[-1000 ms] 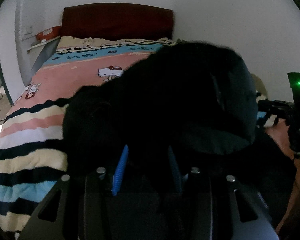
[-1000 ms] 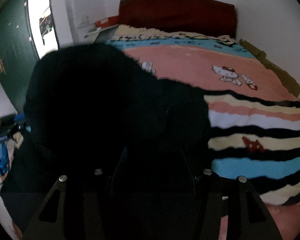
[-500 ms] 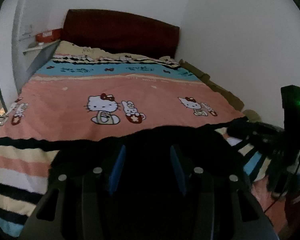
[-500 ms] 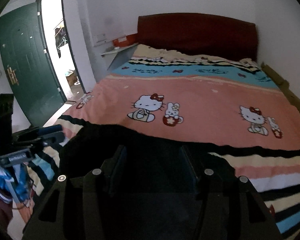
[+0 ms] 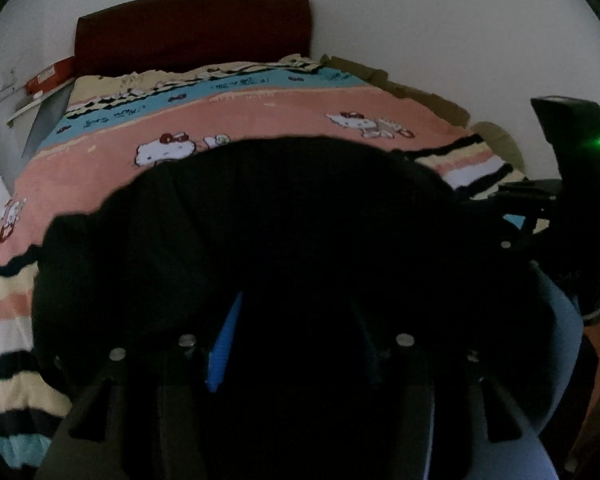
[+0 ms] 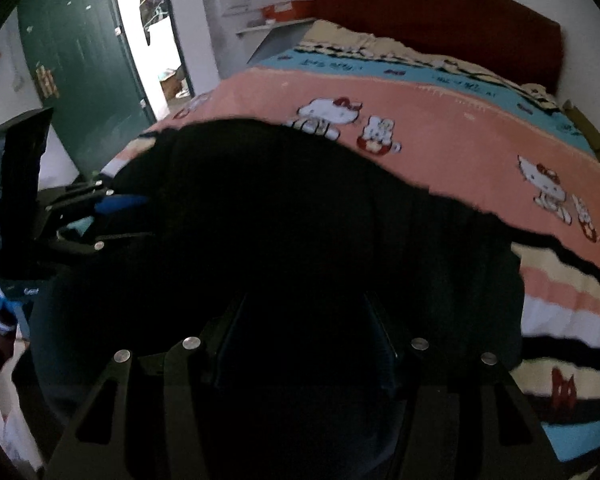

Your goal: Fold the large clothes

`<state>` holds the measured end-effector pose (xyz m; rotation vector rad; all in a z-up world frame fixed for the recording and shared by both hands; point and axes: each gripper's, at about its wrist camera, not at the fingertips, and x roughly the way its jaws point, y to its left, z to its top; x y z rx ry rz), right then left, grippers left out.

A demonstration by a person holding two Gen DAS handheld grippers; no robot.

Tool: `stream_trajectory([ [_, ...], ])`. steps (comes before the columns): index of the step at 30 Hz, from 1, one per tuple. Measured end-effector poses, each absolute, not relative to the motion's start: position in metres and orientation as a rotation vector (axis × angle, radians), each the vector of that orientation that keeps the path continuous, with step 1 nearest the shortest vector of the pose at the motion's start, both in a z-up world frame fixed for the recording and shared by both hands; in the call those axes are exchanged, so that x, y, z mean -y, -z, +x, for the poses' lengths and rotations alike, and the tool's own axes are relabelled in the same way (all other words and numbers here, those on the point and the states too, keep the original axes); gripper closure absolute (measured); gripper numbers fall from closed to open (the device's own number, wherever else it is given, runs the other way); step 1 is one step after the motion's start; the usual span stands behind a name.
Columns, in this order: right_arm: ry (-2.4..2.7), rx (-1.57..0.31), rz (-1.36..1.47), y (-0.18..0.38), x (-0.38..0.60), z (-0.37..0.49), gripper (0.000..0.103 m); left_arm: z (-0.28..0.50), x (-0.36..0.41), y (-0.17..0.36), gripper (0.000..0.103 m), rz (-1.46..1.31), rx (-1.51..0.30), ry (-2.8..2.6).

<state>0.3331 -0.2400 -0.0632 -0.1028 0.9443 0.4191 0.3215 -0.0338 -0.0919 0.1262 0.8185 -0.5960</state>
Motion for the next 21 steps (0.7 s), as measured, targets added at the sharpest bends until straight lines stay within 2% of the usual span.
stream_trajectory([
  [12,-0.355,-1.0,-0.025,0.117,0.245,0.336,0.046,0.327,0.049,0.133,0.05,0.109,-0.808,0.462],
  [21,-0.315,-1.008,-0.074,0.087,0.24,0.319,0.046,0.306,0.038,0.096,0.05,0.066,-0.831,0.473],
])
